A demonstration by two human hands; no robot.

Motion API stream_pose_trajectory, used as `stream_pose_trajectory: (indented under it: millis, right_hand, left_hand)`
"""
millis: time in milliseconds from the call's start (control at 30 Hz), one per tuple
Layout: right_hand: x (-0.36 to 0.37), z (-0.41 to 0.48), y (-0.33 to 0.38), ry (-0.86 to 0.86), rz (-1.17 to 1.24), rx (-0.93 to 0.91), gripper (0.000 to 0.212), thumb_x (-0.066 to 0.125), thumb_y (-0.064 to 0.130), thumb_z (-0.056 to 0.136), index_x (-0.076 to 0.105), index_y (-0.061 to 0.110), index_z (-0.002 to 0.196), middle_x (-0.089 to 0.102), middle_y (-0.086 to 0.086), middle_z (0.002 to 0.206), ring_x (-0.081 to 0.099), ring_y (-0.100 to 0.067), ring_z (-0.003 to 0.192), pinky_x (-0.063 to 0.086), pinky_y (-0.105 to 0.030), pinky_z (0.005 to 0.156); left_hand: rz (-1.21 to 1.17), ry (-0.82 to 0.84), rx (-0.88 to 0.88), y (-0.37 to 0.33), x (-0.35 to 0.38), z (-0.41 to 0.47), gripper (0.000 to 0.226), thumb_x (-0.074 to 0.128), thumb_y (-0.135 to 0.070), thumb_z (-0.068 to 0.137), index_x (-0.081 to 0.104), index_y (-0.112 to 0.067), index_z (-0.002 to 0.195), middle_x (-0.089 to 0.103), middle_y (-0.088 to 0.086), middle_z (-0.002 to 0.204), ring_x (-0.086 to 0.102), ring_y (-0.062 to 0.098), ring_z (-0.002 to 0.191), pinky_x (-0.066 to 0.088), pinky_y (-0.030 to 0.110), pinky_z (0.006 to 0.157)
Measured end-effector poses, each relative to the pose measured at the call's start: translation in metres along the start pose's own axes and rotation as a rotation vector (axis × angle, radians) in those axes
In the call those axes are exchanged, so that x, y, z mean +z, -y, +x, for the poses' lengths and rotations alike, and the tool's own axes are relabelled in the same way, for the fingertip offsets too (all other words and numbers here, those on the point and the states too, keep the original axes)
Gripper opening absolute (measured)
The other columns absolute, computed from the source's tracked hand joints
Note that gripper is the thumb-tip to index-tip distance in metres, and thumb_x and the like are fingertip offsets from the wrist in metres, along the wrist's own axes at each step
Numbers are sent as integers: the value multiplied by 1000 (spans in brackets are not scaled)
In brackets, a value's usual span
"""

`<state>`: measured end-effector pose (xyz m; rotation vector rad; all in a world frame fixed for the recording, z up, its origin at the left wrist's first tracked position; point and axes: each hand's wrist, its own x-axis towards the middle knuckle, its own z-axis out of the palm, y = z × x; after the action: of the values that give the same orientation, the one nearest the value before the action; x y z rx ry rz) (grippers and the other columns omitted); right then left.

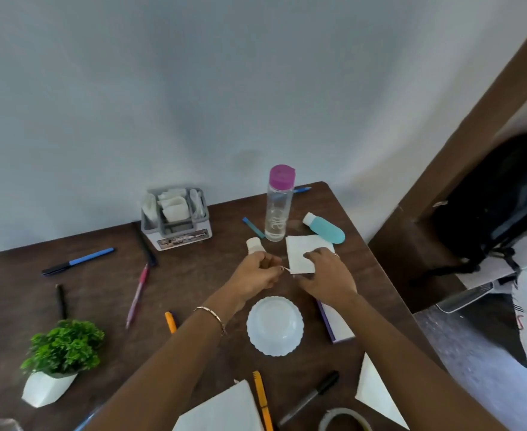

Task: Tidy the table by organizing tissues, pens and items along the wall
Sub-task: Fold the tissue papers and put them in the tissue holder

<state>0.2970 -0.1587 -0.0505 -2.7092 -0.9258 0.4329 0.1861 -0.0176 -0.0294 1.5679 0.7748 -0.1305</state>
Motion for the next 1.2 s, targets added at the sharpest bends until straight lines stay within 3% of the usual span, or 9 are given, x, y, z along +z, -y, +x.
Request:
stream_pose_trajectory:
  millis: [133, 267, 367, 533, 833, 967, 1033, 1100, 1200]
  right_hand:
    - [5, 8, -6, 63, -177, -113, 60, 58, 51, 86, 45, 20, 136, 44, -4, 142, 46, -23, 128, 45, -38, 101]
    - [2, 17, 0, 22, -263, -228, 29, 54, 24, 93, 55, 13, 120, 55, -9, 123, 54, -23, 111, 47, -34, 94]
    - [-2, 22, 5, 39, -346, -289, 28, 55, 8, 92, 53, 10, 120, 55, -12, 121, 55, -26, 111, 47, -35, 93]
    - [-4, 26, 1, 11, -318, -282, 31, 52, 11, 95, 50, 14, 127, 57, -9, 127, 57, -23, 115, 45, -31, 98]
    - [-29, -36, 23, -244, 518, -9, 32, 61, 27, 92, 58, 14, 121, 65, 0, 118, 63, -13, 101, 54, -27, 90]
    - [-50, -82, 43, -68, 1228, 92, 32, 63, 24, 90, 56, 24, 121, 65, 11, 118, 64, -5, 99, 53, -16, 77]
    - [-56, -96, 51, 97, 1564, 141, 30, 62, 18, 89, 59, 23, 119, 70, 6, 114, 68, -13, 101, 58, -28, 80]
    - [-56, -103, 58, 218, 1728, 183, 28, 61, 14, 90, 61, 21, 117, 72, 1, 112, 68, -20, 104, 58, -36, 83]
    - [-58, -113, 72, 278, 1697, 167, 28, 62, 11, 88, 62, 22, 114, 72, 1, 110, 68, -21, 104, 58, -35, 81]
  left_hand:
    - [55, -60, -44, 3, 20, -5, 20, 61, -23, 92, 60, -19, 112, 64, -2, 109, 63, 17, 96, 56, 23, 74]
    - [-37, -115, -72, 4, 25, -14, 17, 60, -18, 92, 62, -15, 109, 65, 2, 103, 61, 15, 86, 56, 24, 71]
    - [-134, -176, -77, 8, 25, -23, 15, 59, -12, 92, 64, -12, 106, 64, 4, 95, 59, 14, 81, 55, 26, 74]
    - [-227, -200, -66, 9, 20, -34, 12, 57, -10, 93, 64, -11, 103, 63, 10, 94, 59, 18, 83, 54, 26, 73]
    - [-752, -153, -173, -3, 24, -64, 27, 60, -13, 92, 59, -6, 118, 66, 17, 116, 64, 32, 108, 58, 42, 83]
    - [-928, -3, -166, -8, 28, -88, 33, 64, -24, 89, 60, -5, 117, 67, 19, 115, 64, 33, 108, 53, 46, 93]
    - [-974, 8, -137, -7, 27, -99, 46, 70, -28, 82, 58, -9, 122, 66, 18, 119, 62, 33, 112, 53, 45, 92]
    - [-1025, -8, -96, -5, 23, -109, 54, 73, -28, 77, 56, -12, 126, 65, 17, 122, 60, 33, 116, 54, 45, 90]
    - [-1045, -41, -16, 0, 8, -125, 58, 73, -25, 77, 55, -9, 129, 65, 17, 123, 60, 34, 117, 51, 49, 96]
